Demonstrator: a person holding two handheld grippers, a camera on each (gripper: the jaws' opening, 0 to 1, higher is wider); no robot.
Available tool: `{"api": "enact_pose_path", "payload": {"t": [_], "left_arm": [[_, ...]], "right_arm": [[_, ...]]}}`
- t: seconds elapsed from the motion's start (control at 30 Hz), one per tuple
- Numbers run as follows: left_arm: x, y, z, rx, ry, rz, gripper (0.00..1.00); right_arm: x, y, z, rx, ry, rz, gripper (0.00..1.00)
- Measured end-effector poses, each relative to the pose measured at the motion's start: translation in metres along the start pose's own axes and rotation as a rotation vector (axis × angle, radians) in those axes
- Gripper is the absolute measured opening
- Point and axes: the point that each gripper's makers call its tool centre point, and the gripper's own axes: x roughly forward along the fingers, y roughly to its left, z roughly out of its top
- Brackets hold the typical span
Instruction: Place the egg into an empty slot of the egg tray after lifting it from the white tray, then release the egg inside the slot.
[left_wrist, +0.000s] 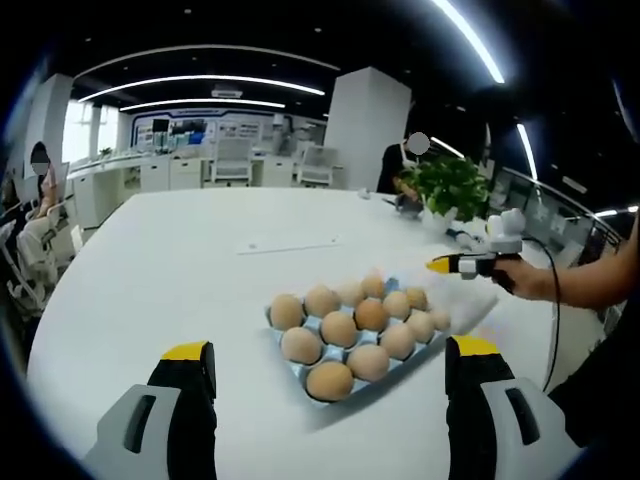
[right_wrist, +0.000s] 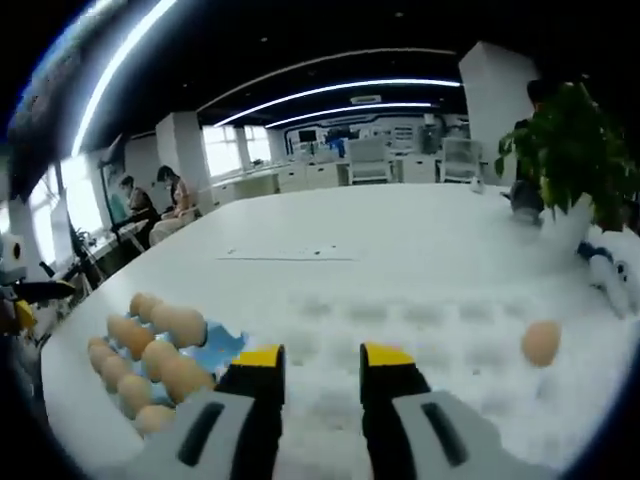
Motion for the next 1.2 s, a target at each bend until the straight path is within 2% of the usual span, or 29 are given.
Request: {"api": "enact_pose_path", "payload": {"t": [0.1,0.13,0.17,0.23,0.3,0.43,0.53,0.83,0.97,1.13,1.2], "left_arm": [[0.002,-0.002,0.001,0.001,0.0,0.003,0.96],[0.003,-0.003,0.002,0.001,-0.001,0.003,0.96],[0.004,-0.004,0.002,0.001,-0.001,0.003,0.96],[0.005,-0.007,0.002,0.002,0.0,0.006,0.96],[0.007,-0.008,0.002,0.003,0.002,0.011,0.96],[0.008,-0.01,0.004,0.0,0.001,0.024,0.96],[0.009,-0.014,0.004,0.001,0.004,0.028,0.96],[0.01,-0.017,0.002,-0.002,0.012,0.044,0.96],[0.011,-0.017,0.003,-0.001,0.012,0.046,0.96],[0.009,-0.016,0.003,-0.001,0.011,0.048,0.96],[0.008,-0.015,0.003,0.0,0.01,0.051,0.96]], "right_arm": [[-0.01,-0.033,0.003,0.018,-0.019,-0.081,0.29],[-0.015,-0.05,0.005,0.028,-0.03,-0.129,0.29],[-0.017,-0.055,0.006,0.028,-0.035,-0.143,0.29],[-0.026,-0.087,0.01,0.032,-0.056,-0.231,0.29],[-0.032,-0.108,0.013,0.019,-0.07,-0.283,0.29],[-0.034,-0.135,0.01,0.06,-0.065,-0.318,0.33],[-0.029,-0.144,0.004,0.06,-0.041,-0.322,0.33],[-0.012,-0.148,-0.008,0.015,0.011,-0.3,0.33],[-0.007,-0.147,-0.005,-0.029,0.002,-0.292,0.27],[-0.01,-0.146,-0.002,-0.05,0.009,-0.307,0.25],[-0.013,-0.144,0.003,-0.046,-0.015,-0.311,0.25]]}}
